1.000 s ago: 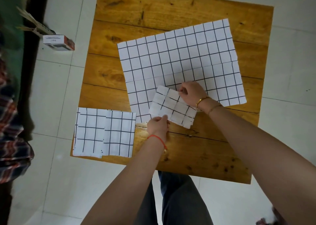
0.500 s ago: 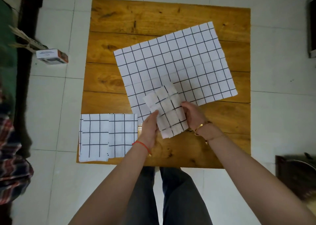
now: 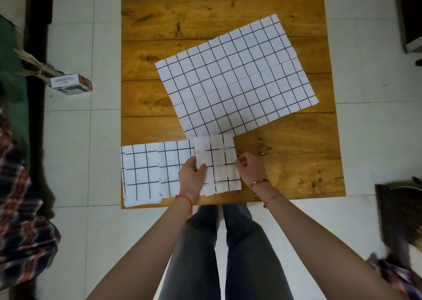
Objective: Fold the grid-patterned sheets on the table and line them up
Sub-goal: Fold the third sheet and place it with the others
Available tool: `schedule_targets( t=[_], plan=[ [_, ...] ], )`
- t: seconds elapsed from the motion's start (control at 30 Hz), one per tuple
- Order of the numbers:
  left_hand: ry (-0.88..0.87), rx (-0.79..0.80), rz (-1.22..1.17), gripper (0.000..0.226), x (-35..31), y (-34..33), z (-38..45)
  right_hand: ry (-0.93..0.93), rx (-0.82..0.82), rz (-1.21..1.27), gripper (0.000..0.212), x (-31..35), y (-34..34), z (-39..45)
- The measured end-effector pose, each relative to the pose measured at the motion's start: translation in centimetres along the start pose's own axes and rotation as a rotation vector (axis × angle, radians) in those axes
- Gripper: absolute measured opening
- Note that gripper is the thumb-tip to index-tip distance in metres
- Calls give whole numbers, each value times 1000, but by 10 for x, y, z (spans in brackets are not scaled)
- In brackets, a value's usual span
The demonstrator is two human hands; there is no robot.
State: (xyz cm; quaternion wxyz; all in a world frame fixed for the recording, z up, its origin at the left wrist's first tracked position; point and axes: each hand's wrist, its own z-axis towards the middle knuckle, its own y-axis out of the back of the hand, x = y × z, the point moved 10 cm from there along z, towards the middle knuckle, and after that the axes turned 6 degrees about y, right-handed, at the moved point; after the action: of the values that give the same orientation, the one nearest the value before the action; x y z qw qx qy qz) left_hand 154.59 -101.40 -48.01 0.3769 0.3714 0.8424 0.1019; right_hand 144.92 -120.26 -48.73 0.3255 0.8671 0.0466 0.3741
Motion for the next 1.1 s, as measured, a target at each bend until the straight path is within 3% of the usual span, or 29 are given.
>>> schedule_targets(
  t=[0.07, 0.17, 0.3, 0.77, 0.9, 1.0, 1.1],
  plan=[
    [3, 9, 28, 7, 6, -1, -2, -17, 14, -54, 9, -3, -6, -2],
    [18, 26, 26, 35, 13, -4, -4, -46, 12, -103, 12, -8, -10, -2],
    [16, 53, 14, 43, 18, -7, -6, -68, 25, -179, 13, -13, -14, -3],
    [-49, 55, 102, 50, 21, -8, -14, -6, 119, -428, 20, -14, -25, -8],
    [-46, -34, 133, 37, 19, -2, -21, -7, 146, -442, 21, -19, -22, -10],
    [-70, -125, 188, 36, 9, 8, -22, 54, 10, -448, 17, -11, -4, -5],
    [-211, -167, 270, 39, -12, 11, -15, 252, -184, -483, 19, 16, 18, 7]
  ],
)
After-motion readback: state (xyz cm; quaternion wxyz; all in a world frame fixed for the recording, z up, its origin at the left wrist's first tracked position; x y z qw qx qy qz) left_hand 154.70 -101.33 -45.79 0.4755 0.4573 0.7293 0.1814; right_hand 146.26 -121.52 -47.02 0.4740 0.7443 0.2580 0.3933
